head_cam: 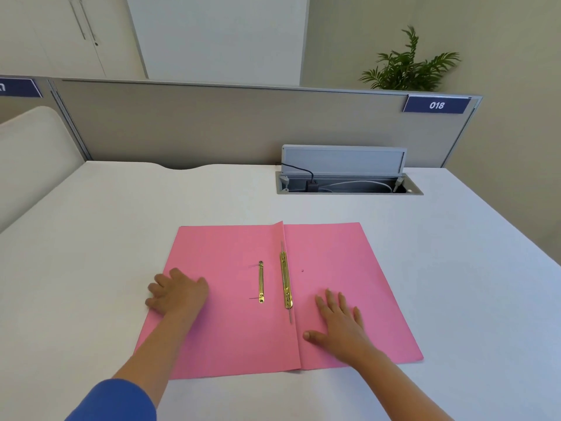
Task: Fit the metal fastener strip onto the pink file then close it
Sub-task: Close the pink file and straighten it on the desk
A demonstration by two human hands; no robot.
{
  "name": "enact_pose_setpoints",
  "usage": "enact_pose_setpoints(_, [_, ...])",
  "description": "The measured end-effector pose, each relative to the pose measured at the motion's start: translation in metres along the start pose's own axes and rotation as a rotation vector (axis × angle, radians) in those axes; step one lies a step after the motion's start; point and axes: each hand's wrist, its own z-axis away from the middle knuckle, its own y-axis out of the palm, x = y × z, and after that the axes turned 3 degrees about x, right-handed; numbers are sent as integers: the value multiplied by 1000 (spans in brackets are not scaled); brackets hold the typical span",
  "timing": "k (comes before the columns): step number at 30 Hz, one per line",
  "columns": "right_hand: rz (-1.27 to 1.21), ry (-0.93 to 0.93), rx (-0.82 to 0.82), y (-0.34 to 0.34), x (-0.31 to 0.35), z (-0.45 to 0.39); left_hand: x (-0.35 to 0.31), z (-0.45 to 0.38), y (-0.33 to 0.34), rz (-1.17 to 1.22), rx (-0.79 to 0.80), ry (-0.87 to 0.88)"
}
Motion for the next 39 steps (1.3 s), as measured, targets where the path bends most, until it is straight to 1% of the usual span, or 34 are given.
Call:
enact_pose_setpoints(4, [7,-5,0,-3,2,-8,1,-11,-6,58,5,-67])
enact_pose_setpoints(11, [-4,10,14,-8,5,-15,10,-31,-26,329,52,-185])
enact_pose_setpoints(13, [-12,21,18,-9,6,-16,13,-37,-31,409,76,-185])
enact_pose_setpoints(17, [-28,33,23,-8,8,-15,18,-42,-50,605,92,-134])
enact_pose_setpoints(21, [-45,47,10,-9,11,-15,2,-38,-85,827,118,-6])
enact_pose_setpoints(23, [-60,48,14,-13,13,-15,-10,-27,-108,858,166,49])
enact_pose_setpoints(25, [-103,48,18,-18,14,-13,-21,-11,-129,815,235,100])
enact_pose_setpoints(27, [-229,42,3,-26,15,-10,-30,11,-145,791,329,190])
enact_pose_setpoints(29, [-512,40,-13,-38,14,-5,-37,37,-156,805,450,305])
enact_pose_setpoints(31, [-783,8,7,-54,13,1,-44,60,-160,869,611,424])
enact_pose_setpoints(33, [-952,-31,26,-68,10,6,-56,76,-153,927,796,512])
enact_pose_setpoints(35, [-1127,-56,47,-82,6,9,-68,89,-136,917,913,541])
enact_pose_setpoints(39, [-1537,-90,92,-107,-13,13,-86,114,-89,804,1051,539])
